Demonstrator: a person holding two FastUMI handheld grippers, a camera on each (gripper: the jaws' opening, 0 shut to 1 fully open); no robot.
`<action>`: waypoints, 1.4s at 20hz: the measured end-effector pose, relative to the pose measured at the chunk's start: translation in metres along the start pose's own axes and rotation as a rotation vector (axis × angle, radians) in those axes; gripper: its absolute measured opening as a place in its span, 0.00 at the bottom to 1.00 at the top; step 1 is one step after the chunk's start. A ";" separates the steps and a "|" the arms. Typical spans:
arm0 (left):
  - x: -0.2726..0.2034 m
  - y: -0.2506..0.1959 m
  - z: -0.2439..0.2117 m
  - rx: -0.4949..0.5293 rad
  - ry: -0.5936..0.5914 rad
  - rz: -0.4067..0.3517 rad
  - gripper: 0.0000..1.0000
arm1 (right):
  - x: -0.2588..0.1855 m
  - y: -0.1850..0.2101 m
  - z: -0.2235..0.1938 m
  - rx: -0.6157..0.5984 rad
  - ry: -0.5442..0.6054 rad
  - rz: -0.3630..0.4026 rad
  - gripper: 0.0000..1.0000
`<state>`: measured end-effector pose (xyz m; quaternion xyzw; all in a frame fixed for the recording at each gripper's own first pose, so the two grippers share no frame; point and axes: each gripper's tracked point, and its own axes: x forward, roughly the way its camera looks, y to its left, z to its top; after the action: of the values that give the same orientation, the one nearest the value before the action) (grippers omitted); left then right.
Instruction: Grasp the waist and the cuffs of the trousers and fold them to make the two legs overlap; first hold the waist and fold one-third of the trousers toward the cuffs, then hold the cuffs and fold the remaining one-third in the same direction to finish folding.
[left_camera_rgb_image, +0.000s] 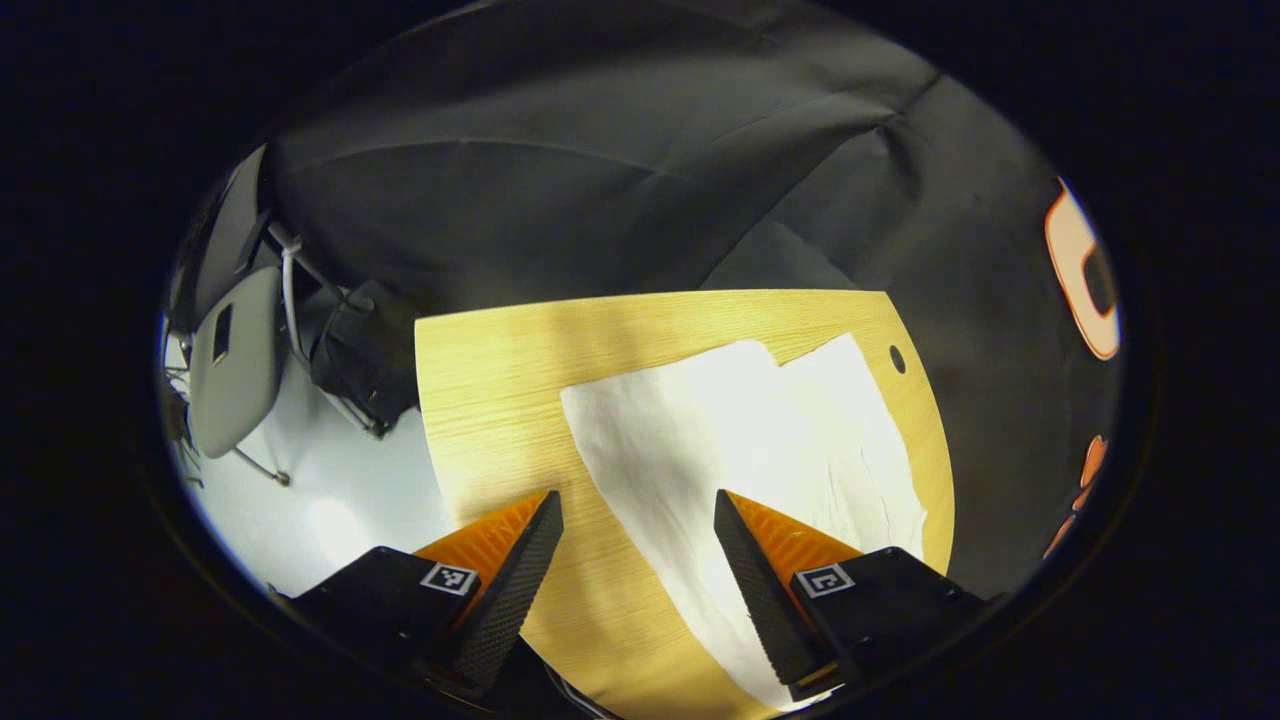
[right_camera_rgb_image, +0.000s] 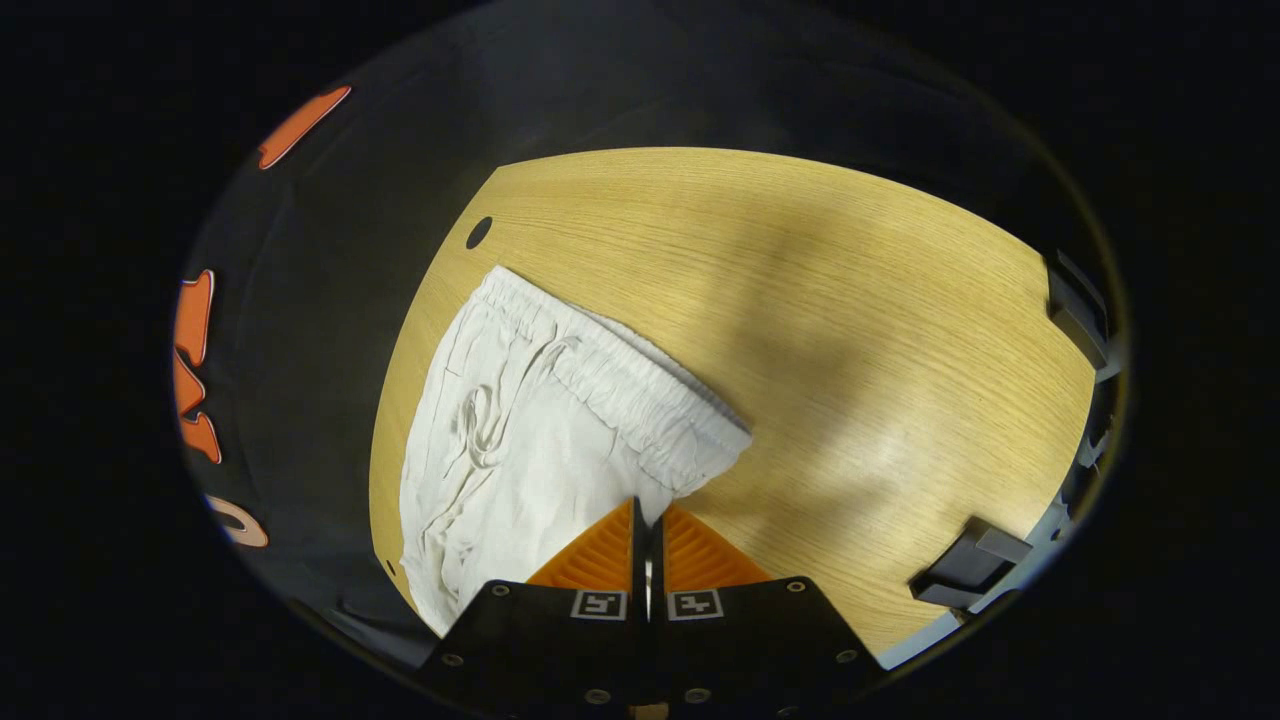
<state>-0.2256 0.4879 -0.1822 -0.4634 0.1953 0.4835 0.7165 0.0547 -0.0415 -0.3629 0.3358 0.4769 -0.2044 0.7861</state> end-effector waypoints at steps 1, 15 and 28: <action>0.006 0.005 -0.003 -0.014 0.021 0.007 1.00 | 0.000 -0.001 0.000 0.002 0.000 -0.001 0.01; 0.030 0.001 -0.007 0.035 0.090 0.021 0.86 | 0.001 -0.002 -0.001 0.038 0.004 -0.028 0.01; 0.041 -0.010 -0.006 0.086 0.146 -0.004 0.04 | -0.003 -0.002 0.000 0.053 -0.001 -0.022 0.01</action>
<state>-0.1968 0.5026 -0.2106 -0.4667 0.2667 0.4383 0.7204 0.0521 -0.0434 -0.3607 0.3513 0.4746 -0.2257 0.7749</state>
